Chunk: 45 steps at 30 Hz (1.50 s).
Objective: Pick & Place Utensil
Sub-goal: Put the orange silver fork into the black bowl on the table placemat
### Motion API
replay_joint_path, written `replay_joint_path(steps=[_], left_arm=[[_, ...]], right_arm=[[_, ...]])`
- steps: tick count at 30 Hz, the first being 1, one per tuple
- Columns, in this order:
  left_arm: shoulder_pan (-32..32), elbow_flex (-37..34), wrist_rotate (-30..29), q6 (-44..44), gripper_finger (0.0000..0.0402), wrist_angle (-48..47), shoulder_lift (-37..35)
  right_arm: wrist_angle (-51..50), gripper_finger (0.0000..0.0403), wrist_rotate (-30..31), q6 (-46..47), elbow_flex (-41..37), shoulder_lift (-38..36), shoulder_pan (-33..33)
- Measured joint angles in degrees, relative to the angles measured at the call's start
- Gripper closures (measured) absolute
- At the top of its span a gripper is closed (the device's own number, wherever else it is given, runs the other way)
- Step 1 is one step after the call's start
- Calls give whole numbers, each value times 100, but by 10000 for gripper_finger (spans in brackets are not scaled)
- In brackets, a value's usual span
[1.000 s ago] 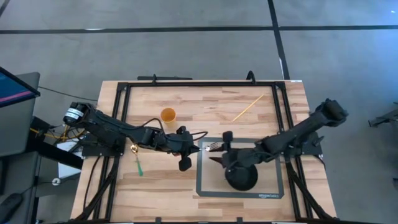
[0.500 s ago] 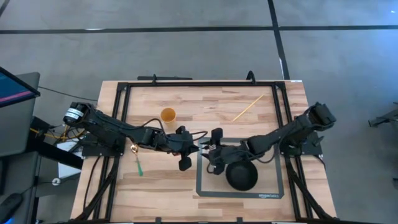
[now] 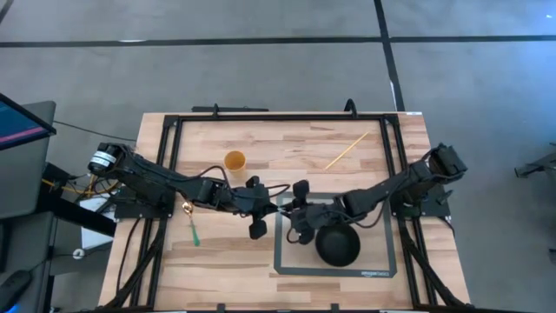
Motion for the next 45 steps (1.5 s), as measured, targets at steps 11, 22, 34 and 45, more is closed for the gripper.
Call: replay_joint_path(steps=[11, 22, 34, 45], left_arm=[[3, 2, -26, -59, 376, 40, -1], [14, 2, 54, -115, 351, 58, 3], [0, -2, -267, 378, 331, 185, -141], [-160, -2, -334, 870, 304, 280, -948]], right_arm=[[38, 326, 133, -111, 0, -1, 54], [0, 335, 193, 24, 0, -5, 60], [-163, 332, 311, 219, 26, -22, 50], [-381, 332, 902, 356, 24, -102, 93]])
